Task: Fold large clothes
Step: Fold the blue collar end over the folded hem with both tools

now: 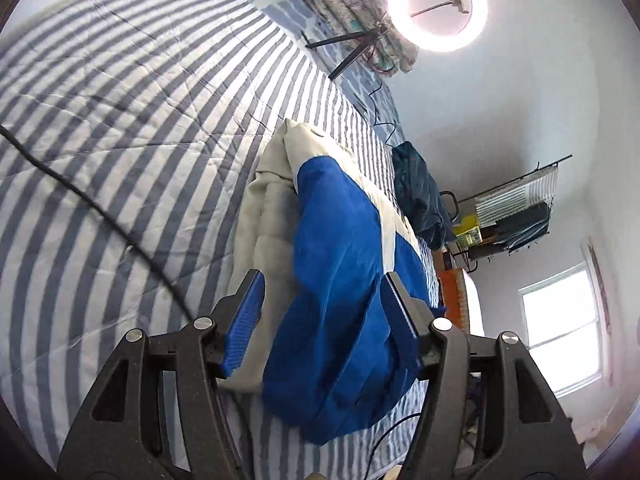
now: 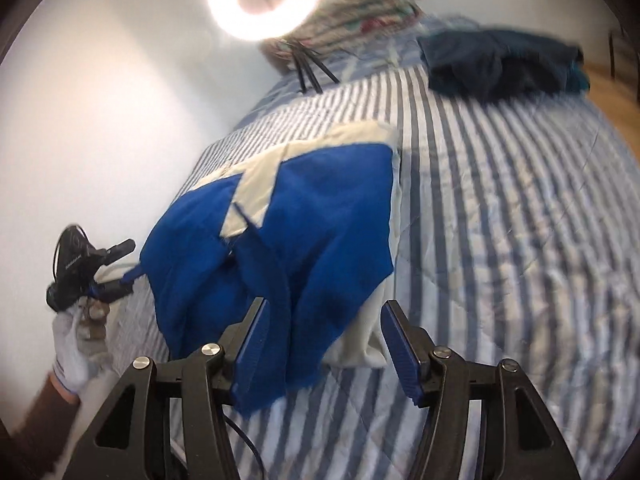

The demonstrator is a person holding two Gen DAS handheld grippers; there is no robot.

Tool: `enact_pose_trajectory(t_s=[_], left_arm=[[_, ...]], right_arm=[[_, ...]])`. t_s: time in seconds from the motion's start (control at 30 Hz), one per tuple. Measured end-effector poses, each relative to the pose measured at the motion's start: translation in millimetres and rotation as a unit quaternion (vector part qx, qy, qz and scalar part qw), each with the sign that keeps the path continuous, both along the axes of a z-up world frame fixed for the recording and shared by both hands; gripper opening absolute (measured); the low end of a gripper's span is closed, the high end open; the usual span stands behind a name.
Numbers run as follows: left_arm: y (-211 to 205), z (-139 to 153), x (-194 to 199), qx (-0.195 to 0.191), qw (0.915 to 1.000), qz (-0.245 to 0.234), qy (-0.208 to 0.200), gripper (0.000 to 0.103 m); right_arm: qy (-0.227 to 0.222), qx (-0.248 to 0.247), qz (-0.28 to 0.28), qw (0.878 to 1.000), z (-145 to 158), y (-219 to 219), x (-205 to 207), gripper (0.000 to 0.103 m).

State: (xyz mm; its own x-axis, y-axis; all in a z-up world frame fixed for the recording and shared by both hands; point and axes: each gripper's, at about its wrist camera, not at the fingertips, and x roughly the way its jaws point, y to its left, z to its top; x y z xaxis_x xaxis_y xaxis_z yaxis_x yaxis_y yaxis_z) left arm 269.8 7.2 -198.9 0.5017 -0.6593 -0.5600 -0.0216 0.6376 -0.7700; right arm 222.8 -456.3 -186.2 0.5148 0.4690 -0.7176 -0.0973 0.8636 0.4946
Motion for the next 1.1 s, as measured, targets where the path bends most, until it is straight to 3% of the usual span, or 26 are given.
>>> enact_pose_trajectory(t_s=[0.03,0.07,0.1,0.13,0.17,0.23,0.3,0.4,0.57,0.63,0.77,0.8,0.83,0.87,0.97,1.1], left_arm=[[-3.9,-0.5,6.7,0.005,1.0,-0.002,0.004,0.062],[-7.7,-1.5,13.2,0.014,0.9998,-0.007,0.008,0.062],[-13.3,-2.4,18.5,0.026,0.9995,-0.015,0.011,0.052],[-19.2,-2.6,21.6,0.045,0.9987,-0.02,0.011,0.022],[-23.1,-2.8,22.0,0.059,0.9979,-0.024,0.011,0.007],[-29.8,-1.9,17.9,0.082,0.9963,-0.025,0.004,0.004],[-32.7,-1.2,9.8,0.101,0.9946,-0.025,-0.003,0.001],[-32.7,-14.7,-5.8,0.121,0.9925,-0.022,0.004,0.0],[-35.6,-48.9,-13.0,0.132,0.9907,-0.023,0.025,0.001],[-45.1,-37.5,-17.1,0.173,0.9844,-0.032,0.006,0.001],[-49.0,-6.0,-31.1,0.228,0.9718,-0.044,-0.04,0.003],[-48.0,3.2,-37.1,0.241,0.968,-0.042,-0.055,0.003],[-47.2,13.3,-43.6,0.25,0.9648,-0.039,-0.071,0.003],[-47.0,18.7,-45.9,0.253,0.9636,-0.038,-0.078,0.003],[-51.4,33.4,-53.5,0.26,0.9595,-0.039,-0.102,0.003],[-70.6,40.3,-45.5,0.273,0.9527,-0.065,-0.118,0.003]], right_arm=[[0.008,0.01,-0.004,1.0,-6.0,0.2,6.3,0.056],[0.014,0.018,-0.007,1.0,-11.3,0.9,12.4,0.042],[0.02,0.022,-0.007,1.0,-14.8,2.4,15.7,0.033],[0.024,0.02,-0.007,0.999,-16.7,4.9,18.0,0.018],[0.022,0.014,-0.004,1.0,-15.6,8.2,18.2,0.007],[0.011,-0.022,0.012,1.0,-5.9,17.9,15.2,0.002],[0.001,-0.042,0.025,0.999,7.0,22.4,9.6,0.001],[-0.008,-0.031,0.032,0.999,19.6,15.2,1.4,0.0],[0.031,-0.052,0.021,0.998,-15.8,9.5,2.3,0.0],[0.025,-0.079,0.026,0.996,-17.8,15.7,0.2,0.0],[0.008,-0.075,0.029,0.997,0.0,10.6,-5.1,0.006],[-0.004,-0.089,0.025,0.996,8.4,9.0,-9.6,0.012],[-0.022,-0.098,0.022,0.995,17.6,7.5,-15.1,0.027],[-0.036,-0.104,0.021,0.994,24.7,7.4,-17.4,0.032],[-0.081,-0.09,0.05,0.991,46.5,12.6,-30.9,0.032],[-0.096,-0.094,0.117,0.984,54.9,42.0,-27.8,0.028]])
